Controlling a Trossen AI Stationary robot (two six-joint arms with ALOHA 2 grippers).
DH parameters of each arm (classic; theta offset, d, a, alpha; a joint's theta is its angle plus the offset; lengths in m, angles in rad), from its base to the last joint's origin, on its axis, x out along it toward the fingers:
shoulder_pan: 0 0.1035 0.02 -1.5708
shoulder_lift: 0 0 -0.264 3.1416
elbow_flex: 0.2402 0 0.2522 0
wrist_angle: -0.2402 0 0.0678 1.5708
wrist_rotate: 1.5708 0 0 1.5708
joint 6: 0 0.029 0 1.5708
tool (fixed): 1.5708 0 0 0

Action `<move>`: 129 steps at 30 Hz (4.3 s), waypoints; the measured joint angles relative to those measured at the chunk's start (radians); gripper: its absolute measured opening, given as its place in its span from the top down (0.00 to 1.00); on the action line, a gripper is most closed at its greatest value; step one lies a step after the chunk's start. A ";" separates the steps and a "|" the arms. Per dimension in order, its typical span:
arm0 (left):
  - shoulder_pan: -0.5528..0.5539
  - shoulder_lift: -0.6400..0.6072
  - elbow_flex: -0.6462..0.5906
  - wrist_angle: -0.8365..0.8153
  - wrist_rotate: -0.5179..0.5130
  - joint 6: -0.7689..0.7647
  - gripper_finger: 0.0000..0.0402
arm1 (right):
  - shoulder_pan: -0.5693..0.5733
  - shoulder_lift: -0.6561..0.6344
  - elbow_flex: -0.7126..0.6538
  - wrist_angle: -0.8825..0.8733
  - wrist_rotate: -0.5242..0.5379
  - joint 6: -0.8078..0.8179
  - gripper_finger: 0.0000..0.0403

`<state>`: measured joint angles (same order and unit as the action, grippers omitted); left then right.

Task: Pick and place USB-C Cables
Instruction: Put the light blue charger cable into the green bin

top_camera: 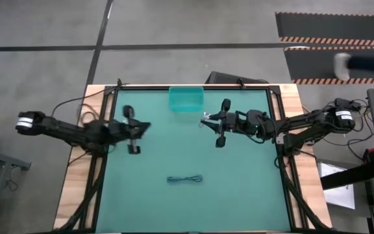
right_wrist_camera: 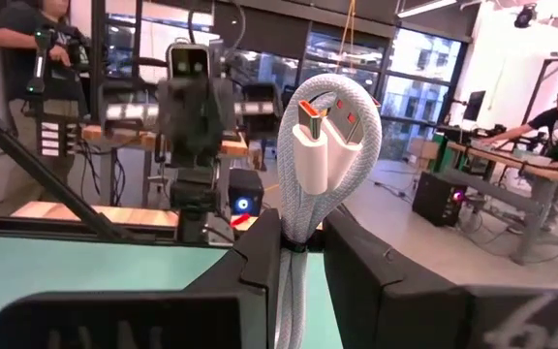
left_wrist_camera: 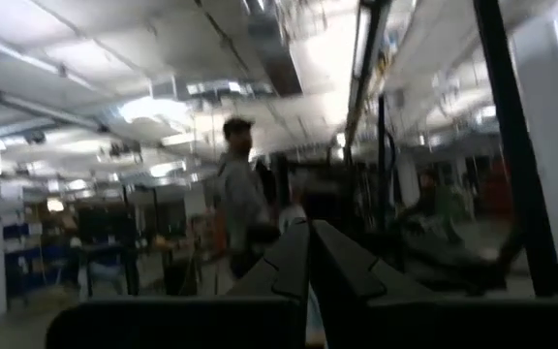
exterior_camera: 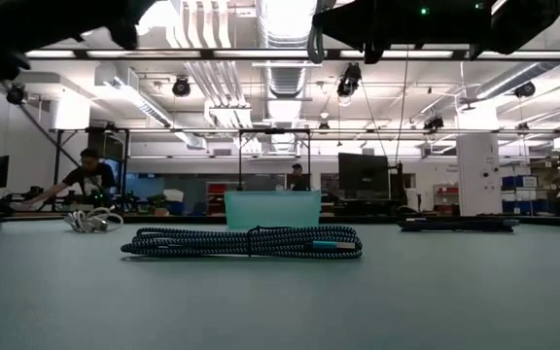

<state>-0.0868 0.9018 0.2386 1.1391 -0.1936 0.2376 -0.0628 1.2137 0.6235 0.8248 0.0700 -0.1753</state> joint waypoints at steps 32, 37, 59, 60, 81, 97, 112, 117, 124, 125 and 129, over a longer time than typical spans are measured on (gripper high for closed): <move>0.088 0.722 0.478 0.001 0.090 -0.232 0.56 | 0.001 0.000 -0.004 -0.020 -0.048 -0.012 0.87; 0.092 0.781 0.531 0.003 0.091 -0.232 0.53 | 0.000 0.000 -0.005 -0.030 -0.044 -0.018 0.87; 0.109 0.817 0.573 -0.028 0.078 -0.224 0.67 | 0.000 0.000 -0.005 -0.035 -0.045 -0.018 0.87; 0.109 0.817 0.573 -0.035 0.078 -0.223 0.70 | 0.000 0.000 -0.005 -0.035 -0.045 -0.017 0.87; 0.112 0.776 0.589 -0.240 0.054 -0.231 0.98 | -0.003 -0.102 -0.003 -0.153 -0.040 0.104 0.56; 0.251 0.593 0.867 -1.266 0.022 -0.226 0.99 | -0.003 -0.334 -0.006 -0.523 0.009 0.099 0.58; 0.442 0.723 1.202 -1.764 0.023 -0.080 0.99 | -0.003 -0.403 -0.083 -0.539 0.009 0.018 0.59; 0.487 0.817 1.335 -1.884 0.024 -0.027 0.99 | -0.003 -0.438 -0.080 -0.573 0.010 0.010 0.61; 0.547 0.989 1.568 -2.078 0.025 0.039 0.99 | -0.003 -0.476 -0.079 -0.636 0.010 0.018 0.64; 0.557 1.014 1.593 -2.099 0.025 0.041 0.99 | -0.003 -0.480 -0.079 -0.640 0.010 0.018 0.65; 0.593 1.096 1.665 -2.123 0.025 0.079 0.99 | -0.003 -0.482 -0.079 -0.651 0.010 0.018 0.66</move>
<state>0.5065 1.9983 1.9033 -0.9843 -0.1690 0.3163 -0.0662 0.7320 0.5449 0.1735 0.0803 -0.1574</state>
